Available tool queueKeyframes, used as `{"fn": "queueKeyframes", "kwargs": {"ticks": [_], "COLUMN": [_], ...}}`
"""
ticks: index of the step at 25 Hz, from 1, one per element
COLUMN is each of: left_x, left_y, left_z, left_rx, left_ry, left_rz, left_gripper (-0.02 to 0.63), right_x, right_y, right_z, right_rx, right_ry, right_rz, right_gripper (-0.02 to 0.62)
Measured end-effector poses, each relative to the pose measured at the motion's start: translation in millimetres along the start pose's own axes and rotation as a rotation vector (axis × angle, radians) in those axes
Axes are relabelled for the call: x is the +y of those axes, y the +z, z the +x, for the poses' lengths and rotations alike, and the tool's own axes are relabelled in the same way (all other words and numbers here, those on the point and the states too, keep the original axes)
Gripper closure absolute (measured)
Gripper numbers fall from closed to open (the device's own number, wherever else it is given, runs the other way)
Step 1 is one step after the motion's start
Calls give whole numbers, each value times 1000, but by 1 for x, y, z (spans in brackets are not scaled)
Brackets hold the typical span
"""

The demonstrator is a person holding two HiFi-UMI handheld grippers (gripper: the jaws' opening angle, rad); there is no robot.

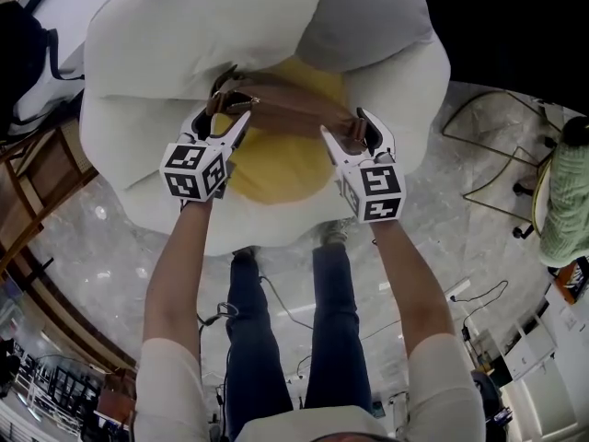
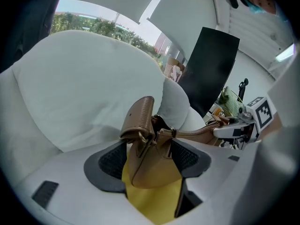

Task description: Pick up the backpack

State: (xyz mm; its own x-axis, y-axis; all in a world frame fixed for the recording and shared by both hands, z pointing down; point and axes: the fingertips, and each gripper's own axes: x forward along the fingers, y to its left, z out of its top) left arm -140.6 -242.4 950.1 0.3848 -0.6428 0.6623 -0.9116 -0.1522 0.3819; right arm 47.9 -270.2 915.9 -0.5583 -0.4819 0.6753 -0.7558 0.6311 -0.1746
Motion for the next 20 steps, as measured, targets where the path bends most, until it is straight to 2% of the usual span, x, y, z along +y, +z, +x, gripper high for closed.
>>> {"fn": "queueKeyframes", "kwargs": {"ticks": [7, 10, 12, 16, 20], "left_x": [3, 2, -3, -7, -14], "left_y": [3, 4, 5, 5, 3], "left_z": [13, 15, 16, 16, 15], "left_rx": [-37, -57, -64, -68, -34], "left_ry": [0, -23, -42, -27, -22], "left_rz": [-15, -33, -14, 8, 25], "left_gripper": [316, 311, 313, 357, 408], "right_x": [-2, -4, -6, -6, -9], "right_y": [-1, -1, -2, -2, -4], "right_z": [3, 4, 3, 3, 2], "right_rx": [-6, -7, -12, -12, 7], "right_ry": [-8, -16, -25, -41, -42], "right_rz": [-39, -33, -31, -33, -19], "right_gripper": [316, 339, 353, 388, 405]}}
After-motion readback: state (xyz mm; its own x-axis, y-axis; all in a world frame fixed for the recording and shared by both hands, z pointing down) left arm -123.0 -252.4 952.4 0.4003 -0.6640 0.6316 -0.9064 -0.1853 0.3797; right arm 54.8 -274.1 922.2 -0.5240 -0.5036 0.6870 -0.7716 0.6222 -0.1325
